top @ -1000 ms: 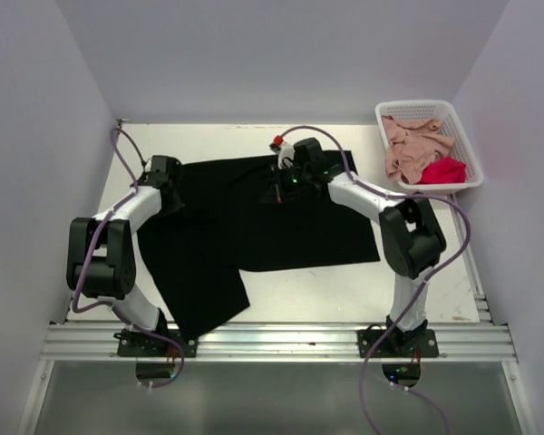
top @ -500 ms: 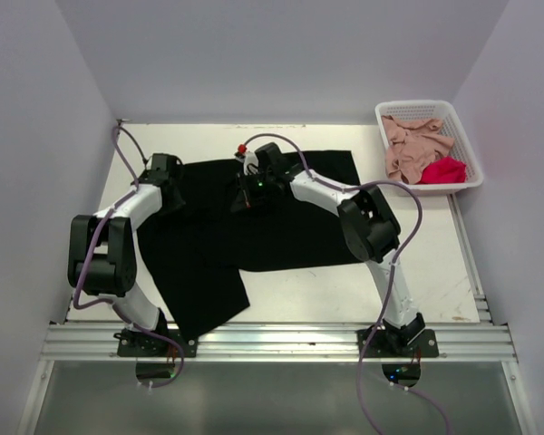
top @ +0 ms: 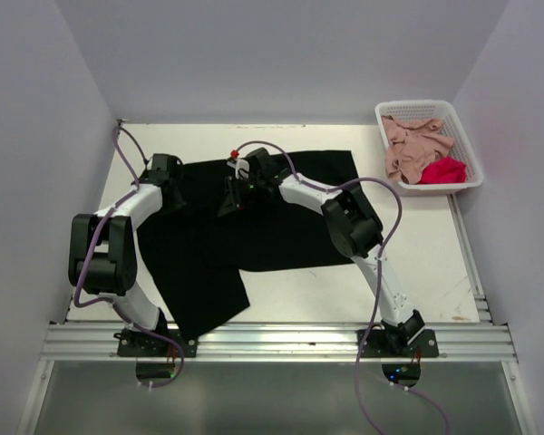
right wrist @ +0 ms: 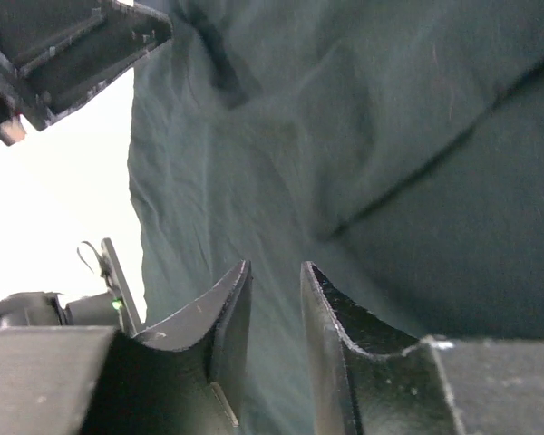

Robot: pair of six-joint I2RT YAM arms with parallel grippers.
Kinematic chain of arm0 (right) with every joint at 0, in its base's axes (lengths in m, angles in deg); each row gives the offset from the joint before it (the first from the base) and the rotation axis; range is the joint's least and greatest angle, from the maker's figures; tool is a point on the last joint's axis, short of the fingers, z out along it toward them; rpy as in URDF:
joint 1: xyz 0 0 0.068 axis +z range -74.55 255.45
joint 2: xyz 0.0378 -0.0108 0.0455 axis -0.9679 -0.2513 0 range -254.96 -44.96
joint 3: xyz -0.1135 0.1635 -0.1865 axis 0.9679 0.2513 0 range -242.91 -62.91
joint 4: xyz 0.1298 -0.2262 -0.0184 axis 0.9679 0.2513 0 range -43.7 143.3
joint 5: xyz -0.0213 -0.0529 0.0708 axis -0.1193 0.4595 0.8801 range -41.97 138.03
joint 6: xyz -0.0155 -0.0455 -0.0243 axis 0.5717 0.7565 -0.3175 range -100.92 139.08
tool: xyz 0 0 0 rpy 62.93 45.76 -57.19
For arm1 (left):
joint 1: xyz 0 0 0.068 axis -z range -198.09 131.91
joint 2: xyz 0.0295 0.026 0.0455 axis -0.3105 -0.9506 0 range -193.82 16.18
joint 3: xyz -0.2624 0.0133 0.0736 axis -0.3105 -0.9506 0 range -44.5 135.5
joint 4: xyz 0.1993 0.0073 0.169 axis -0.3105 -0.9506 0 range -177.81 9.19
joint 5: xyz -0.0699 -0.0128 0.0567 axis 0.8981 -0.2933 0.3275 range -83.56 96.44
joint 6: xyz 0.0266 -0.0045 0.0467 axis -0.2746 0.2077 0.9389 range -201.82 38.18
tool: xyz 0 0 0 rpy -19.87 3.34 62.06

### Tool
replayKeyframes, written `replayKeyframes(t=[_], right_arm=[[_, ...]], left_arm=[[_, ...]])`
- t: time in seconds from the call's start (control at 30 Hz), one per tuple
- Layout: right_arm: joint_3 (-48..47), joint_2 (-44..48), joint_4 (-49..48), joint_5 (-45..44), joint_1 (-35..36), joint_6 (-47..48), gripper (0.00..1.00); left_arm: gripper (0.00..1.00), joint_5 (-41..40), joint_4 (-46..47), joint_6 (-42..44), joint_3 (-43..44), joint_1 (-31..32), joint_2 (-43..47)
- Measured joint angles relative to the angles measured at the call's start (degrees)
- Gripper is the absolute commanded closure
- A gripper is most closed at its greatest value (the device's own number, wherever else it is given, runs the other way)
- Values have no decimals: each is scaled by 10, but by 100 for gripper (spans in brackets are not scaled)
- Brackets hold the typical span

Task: Fold and stack the t-shirts
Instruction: Fold the flattened tshirt in 1/3 of the way

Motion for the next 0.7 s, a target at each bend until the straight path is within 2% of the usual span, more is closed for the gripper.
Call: replayKeyframes(t=[0.4,0.7], right_arm=[[-109,-72,19,0,13,-23,66],[-130,-77,75,-53,27,6,69]], left_arm=[[87,8,0,0,0,0,0],[87,16,0,0,0,-2,0]])
